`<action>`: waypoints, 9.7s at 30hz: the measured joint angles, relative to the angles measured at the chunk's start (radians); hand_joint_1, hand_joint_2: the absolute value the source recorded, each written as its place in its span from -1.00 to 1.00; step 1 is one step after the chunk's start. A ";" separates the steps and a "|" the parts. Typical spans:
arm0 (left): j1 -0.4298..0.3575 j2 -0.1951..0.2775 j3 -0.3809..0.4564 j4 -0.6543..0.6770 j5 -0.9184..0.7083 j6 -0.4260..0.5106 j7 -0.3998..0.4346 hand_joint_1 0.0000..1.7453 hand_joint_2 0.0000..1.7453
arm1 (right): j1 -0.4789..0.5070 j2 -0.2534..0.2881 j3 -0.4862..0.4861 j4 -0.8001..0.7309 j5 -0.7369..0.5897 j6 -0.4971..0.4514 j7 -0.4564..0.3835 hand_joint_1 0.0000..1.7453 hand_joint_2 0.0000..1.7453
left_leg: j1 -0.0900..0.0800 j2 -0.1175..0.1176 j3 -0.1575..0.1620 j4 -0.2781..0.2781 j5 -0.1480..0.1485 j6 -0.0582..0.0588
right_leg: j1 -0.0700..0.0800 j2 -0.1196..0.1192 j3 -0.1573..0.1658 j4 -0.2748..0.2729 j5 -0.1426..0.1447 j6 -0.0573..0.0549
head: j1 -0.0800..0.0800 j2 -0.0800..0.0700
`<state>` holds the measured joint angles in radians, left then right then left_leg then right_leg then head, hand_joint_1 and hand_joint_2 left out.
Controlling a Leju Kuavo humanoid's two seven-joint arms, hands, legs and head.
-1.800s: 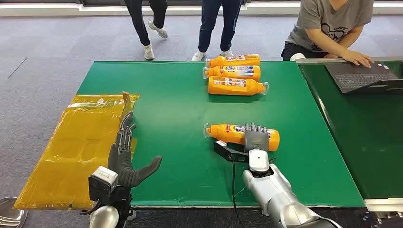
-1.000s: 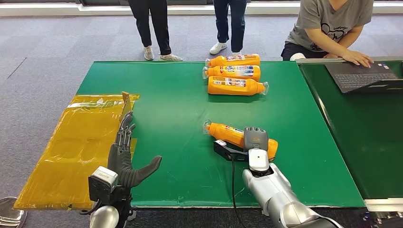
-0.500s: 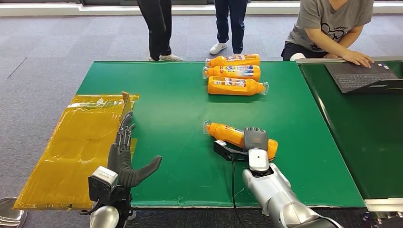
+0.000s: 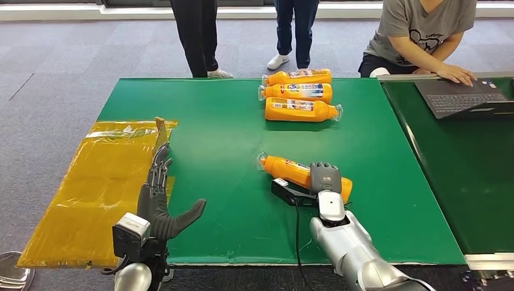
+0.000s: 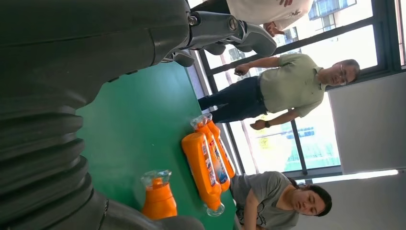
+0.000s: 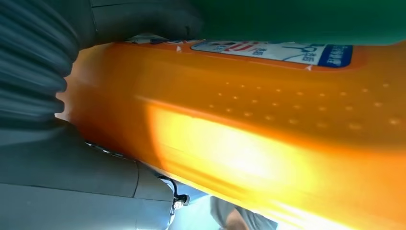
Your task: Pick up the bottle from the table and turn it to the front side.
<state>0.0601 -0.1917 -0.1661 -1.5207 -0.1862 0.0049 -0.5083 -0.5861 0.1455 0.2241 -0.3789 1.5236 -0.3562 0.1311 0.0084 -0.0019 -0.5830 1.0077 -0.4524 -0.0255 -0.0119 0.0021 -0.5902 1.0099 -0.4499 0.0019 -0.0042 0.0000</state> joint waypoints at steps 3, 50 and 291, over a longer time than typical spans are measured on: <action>0.018 -0.004 0.005 -0.015 -0.003 0.002 -0.004 -1.00 1.00 | 0.060 0.028 -0.014 -0.097 -0.120 -0.224 -0.161 1.00 1.00 | 0.000 -0.001 -0.002 0.000 0.001 -0.001 | 0.000 0.000 -0.003 0.000 0.000 0.000 | 0.000 0.000; -0.202 -0.004 -0.093 -0.008 0.073 -0.192 -0.012 -1.00 1.00 | 0.257 0.156 0.064 -0.474 -0.849 -0.284 -0.576 1.00 1.00 | 0.001 -0.003 -0.008 0.000 0.000 -0.003 | 0.001 -0.002 -0.008 0.000 -0.002 -0.003 | 0.000 0.000; -0.701 0.025 -0.131 0.474 0.250 -0.515 0.172 -1.00 1.00 | 0.386 0.147 -0.114 -0.811 -0.731 -0.344 -0.746 1.00 1.00 | 0.001 0.000 -0.013 0.000 0.005 -0.004 | 0.001 0.002 -0.016 0.001 0.004 -0.004 | 0.000 0.000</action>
<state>-0.6405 -0.1667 -0.2976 -1.0467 0.0637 -0.5104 -0.3359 -0.2003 0.2926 0.1099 -1.1898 0.7921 -0.7000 -0.6149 0.0096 -0.0020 -0.5959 1.0078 -0.4472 -0.0293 -0.0106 0.0038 -0.6059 1.0109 -0.4457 -0.0020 -0.0041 0.0000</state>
